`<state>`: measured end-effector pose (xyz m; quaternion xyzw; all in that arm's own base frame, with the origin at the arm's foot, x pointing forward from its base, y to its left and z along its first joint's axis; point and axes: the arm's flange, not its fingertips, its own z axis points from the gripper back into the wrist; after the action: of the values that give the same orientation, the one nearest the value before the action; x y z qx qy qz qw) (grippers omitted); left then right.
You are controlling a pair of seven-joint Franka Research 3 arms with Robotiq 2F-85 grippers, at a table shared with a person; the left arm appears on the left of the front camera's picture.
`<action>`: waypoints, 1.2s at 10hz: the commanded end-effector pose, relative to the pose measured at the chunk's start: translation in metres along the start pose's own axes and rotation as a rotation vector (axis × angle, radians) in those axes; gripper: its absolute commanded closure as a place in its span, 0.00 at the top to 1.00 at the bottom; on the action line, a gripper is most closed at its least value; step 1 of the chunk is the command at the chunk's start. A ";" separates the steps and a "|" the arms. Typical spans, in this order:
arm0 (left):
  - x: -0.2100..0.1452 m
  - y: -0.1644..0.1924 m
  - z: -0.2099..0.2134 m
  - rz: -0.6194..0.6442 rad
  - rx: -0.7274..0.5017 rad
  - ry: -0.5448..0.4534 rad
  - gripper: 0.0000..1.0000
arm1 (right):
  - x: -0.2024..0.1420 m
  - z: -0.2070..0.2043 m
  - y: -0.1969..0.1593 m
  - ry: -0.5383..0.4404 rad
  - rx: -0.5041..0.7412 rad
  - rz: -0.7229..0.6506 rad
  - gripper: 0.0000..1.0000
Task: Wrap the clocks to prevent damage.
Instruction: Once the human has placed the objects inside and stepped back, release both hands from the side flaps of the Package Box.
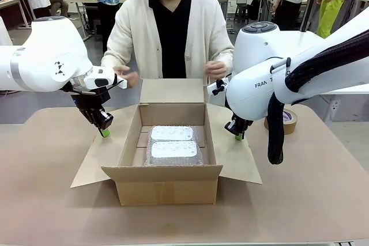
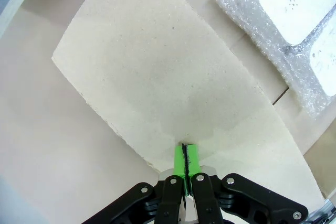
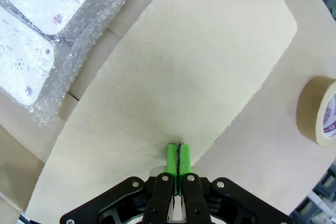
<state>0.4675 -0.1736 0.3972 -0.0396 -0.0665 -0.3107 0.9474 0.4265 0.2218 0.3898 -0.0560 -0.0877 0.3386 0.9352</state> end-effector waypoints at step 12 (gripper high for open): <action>-0.034 -0.004 0.197 -0.446 -0.042 0.132 0.05 | -0.048 0.210 -0.046 0.114 -0.032 0.578 0.04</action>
<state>0.4174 -0.1521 0.5818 -0.0316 -0.0290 -0.4518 0.8911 0.3745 0.1879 0.5917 -0.0947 -0.0430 0.5298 0.8417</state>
